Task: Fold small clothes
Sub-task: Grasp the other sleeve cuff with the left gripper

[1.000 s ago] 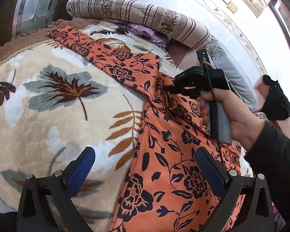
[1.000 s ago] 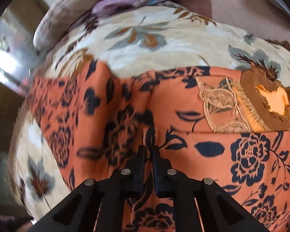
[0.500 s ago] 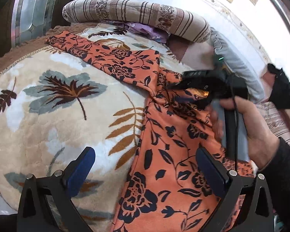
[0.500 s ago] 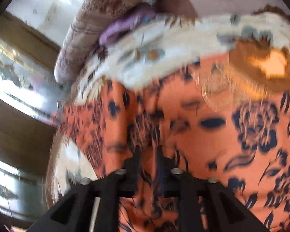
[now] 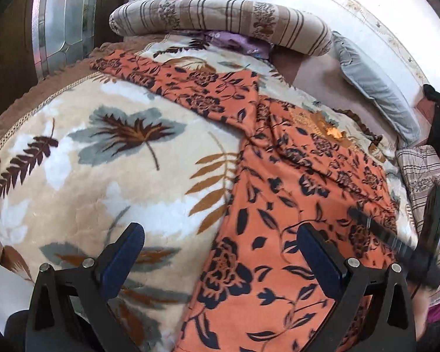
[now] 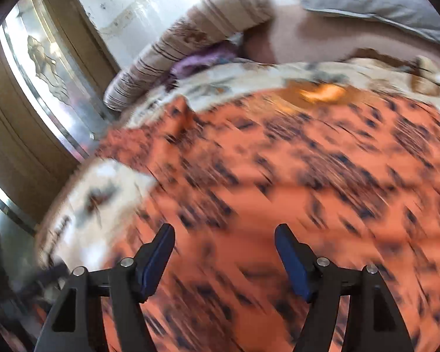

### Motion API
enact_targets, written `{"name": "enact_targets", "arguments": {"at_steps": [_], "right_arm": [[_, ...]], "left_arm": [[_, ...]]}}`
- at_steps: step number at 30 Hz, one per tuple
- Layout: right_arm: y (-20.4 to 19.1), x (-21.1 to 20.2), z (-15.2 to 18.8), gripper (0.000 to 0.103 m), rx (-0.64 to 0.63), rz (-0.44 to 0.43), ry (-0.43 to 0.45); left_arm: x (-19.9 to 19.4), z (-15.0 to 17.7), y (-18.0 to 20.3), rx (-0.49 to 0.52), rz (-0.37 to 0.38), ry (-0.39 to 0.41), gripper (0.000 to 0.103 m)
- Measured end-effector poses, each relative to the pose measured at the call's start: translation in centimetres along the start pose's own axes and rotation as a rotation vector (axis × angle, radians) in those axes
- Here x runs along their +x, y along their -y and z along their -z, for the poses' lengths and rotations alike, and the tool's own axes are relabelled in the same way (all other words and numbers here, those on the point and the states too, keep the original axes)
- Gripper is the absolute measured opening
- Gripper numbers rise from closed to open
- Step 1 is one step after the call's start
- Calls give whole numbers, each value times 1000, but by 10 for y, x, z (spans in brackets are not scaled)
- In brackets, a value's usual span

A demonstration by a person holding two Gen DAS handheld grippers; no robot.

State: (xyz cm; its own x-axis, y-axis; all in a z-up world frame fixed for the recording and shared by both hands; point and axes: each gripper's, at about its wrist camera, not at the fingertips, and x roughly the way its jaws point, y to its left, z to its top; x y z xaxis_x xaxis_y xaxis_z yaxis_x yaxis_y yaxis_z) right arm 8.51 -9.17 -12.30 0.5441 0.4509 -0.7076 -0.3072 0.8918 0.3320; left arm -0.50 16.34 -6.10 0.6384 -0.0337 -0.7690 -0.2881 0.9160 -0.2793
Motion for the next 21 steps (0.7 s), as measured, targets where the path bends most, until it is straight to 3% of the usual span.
{"name": "enact_targets", "arguments": {"at_steps": [6, 10, 15, 21], "right_arm": [[27, -32, -2, 74, -27, 105, 101], [38, -28, -9, 74, -50, 221, 145], [64, 2, 8, 75, 3, 288, 39], [64, 5, 6, 82, -7, 289, 47]], "left_arm": [[-5, -28, -5, -32, 39, 2, 103], [3, -52, -35, -131, 39, 7, 103], [32, -89, -87, -289, 36, -21, 103], [60, -156, -131, -393, 67, 25, 103]]}}
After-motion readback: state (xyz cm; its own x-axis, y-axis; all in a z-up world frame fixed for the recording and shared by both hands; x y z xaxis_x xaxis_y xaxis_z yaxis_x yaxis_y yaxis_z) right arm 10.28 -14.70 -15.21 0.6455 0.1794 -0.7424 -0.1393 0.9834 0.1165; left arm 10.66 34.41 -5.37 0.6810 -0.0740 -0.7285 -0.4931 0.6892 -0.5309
